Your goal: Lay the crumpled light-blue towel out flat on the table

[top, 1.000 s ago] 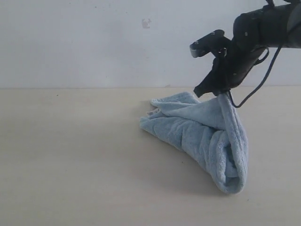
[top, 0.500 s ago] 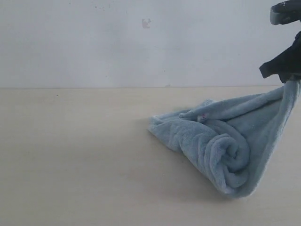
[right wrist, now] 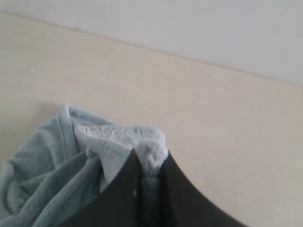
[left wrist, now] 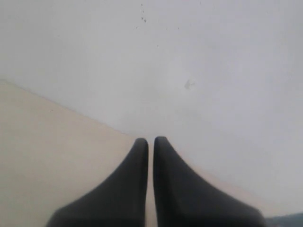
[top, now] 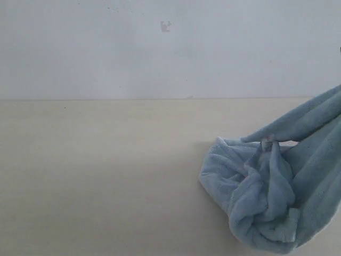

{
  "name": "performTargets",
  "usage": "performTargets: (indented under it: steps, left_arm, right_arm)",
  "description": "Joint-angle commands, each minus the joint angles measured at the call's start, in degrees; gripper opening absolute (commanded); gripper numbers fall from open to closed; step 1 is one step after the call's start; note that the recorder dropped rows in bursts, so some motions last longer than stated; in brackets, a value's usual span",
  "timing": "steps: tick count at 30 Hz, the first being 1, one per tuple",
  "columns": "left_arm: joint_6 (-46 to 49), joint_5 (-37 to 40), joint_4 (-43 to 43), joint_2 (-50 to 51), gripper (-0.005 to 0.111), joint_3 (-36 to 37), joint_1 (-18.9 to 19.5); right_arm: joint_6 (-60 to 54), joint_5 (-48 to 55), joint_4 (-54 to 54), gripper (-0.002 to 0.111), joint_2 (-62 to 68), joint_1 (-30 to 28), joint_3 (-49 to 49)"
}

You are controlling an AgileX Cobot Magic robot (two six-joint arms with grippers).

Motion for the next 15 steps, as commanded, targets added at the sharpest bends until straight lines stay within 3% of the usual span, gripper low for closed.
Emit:
performTargets:
  steps: [1,4,6,10,15]
  left_arm:
    - [-9.49,-1.80,-6.37,-0.19,0.004,0.23,-0.28]
    - [-15.69,4.55,-6.37,-0.19,0.004,-1.60,-1.41]
    - [-11.52,8.98,-6.50,-0.19,0.004,-6.09,-3.48]
    - [8.57,15.55,-13.98,1.11,0.004,-15.87,-7.57]
    - [30.33,25.35,-27.84,18.33,0.009,-22.56,-9.20]
  right_arm:
    - [-2.01,-0.21,2.48,0.000,-5.35,-0.07,-0.10]
    - [-4.81,0.75,6.71,0.000,-6.03,-0.07,-0.10]
    - [-5.74,1.13,7.57,0.000,-6.11,-0.07,-0.10]
    - [-5.90,1.07,7.57,0.000,-6.11,-0.07,-0.10]
    - [-5.22,0.21,7.57,0.000,-7.69,-0.07,-0.10]
